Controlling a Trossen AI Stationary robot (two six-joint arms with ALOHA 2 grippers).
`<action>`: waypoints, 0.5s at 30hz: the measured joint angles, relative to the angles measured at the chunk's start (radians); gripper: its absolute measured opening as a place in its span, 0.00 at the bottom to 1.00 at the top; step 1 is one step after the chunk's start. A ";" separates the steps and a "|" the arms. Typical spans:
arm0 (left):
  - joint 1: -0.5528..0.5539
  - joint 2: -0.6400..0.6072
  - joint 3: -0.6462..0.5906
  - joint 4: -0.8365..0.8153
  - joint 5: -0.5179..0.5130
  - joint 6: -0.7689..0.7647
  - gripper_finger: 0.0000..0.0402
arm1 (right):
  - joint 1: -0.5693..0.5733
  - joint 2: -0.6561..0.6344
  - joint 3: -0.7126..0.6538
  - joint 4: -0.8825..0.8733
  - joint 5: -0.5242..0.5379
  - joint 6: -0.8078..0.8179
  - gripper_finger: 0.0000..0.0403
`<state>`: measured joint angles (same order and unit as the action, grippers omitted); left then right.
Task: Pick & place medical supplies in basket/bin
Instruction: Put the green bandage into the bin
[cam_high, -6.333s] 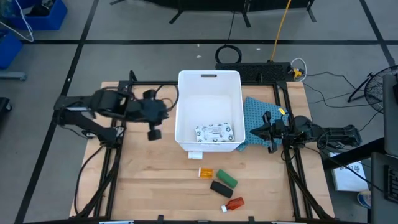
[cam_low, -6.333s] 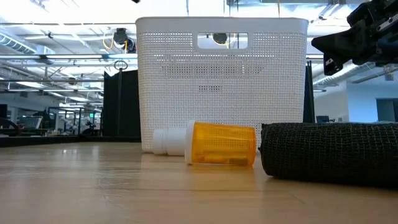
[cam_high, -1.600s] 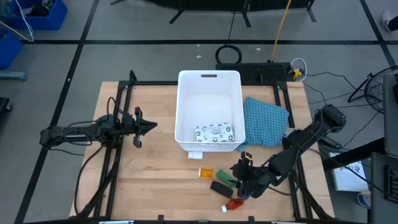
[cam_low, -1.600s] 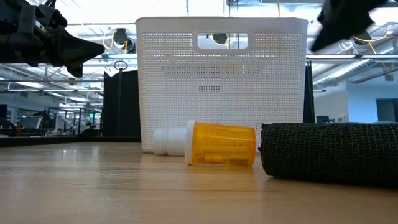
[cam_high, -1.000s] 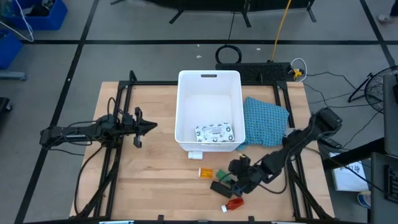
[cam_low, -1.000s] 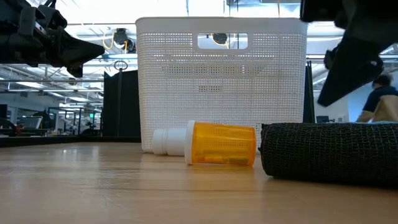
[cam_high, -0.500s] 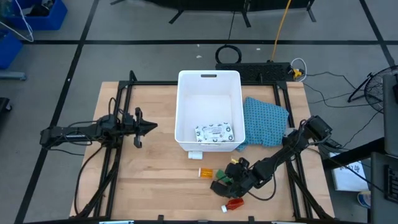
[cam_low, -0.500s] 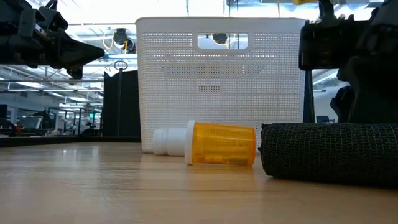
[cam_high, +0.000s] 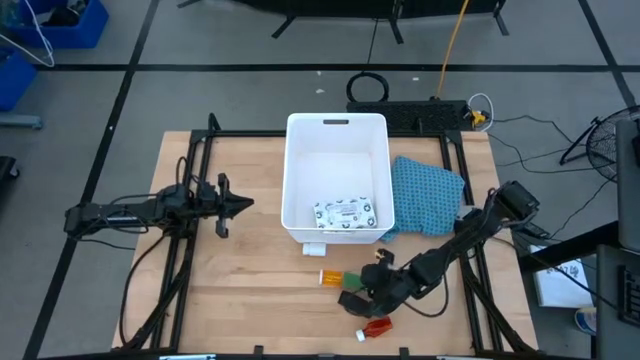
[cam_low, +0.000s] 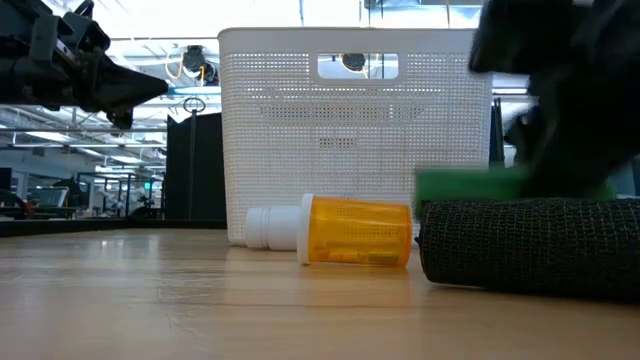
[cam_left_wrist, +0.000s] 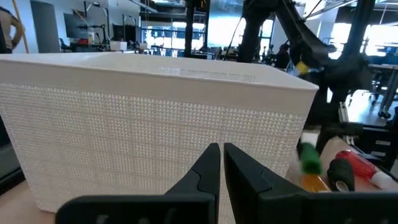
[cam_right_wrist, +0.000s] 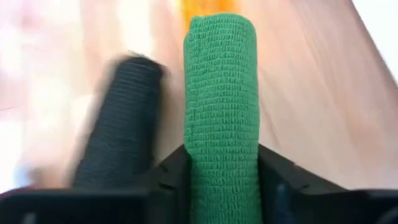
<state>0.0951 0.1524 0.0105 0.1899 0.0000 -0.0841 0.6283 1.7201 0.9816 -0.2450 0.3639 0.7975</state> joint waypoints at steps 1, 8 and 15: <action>0.000 0.000 0.000 -0.004 0.000 0.000 0.06 | 0.001 -0.010 0.001 0.015 -0.001 -0.054 0.25; 0.000 0.000 0.000 -0.016 -0.001 0.001 0.06 | 0.014 -0.115 0.000 0.180 -0.043 -0.446 0.16; 0.000 0.000 0.000 -0.013 -0.001 0.010 0.06 | -0.002 -0.337 0.001 0.204 -0.159 -0.727 0.19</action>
<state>0.0951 0.1524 0.0105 0.1772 -0.0013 -0.0742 0.6264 1.3833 0.9821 -0.0413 0.2052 0.0707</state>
